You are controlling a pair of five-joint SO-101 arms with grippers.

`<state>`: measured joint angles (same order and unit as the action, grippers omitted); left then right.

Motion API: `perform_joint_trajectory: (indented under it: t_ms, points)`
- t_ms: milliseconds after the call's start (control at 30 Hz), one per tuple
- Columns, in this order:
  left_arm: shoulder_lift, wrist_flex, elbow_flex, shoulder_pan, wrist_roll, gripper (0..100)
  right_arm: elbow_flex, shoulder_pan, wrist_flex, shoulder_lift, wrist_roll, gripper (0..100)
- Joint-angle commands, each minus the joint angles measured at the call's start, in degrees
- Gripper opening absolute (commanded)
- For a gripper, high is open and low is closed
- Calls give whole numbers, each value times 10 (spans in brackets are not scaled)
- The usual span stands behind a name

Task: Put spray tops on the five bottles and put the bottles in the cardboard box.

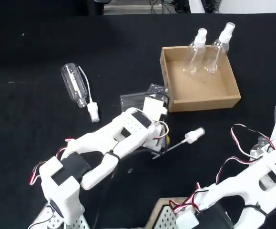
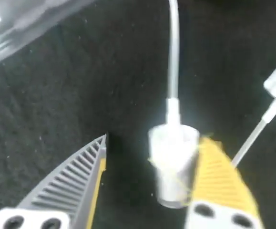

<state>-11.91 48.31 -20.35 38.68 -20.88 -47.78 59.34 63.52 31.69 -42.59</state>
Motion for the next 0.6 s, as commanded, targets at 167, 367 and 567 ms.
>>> perform_joint_trajectory:
  t_ms: [167, 367, 567]
  points:
    - [9, 74, 24, 2, 73, 125, -64, -83, -30, 0, 24, 11]
    - [23, 151, 20, -13, 169, 124, -157, -120, -165, 0, 66, 11]
    - [132, 203, -5, -71, 229, 124, -207, -167, -210, 0, 102, 11]
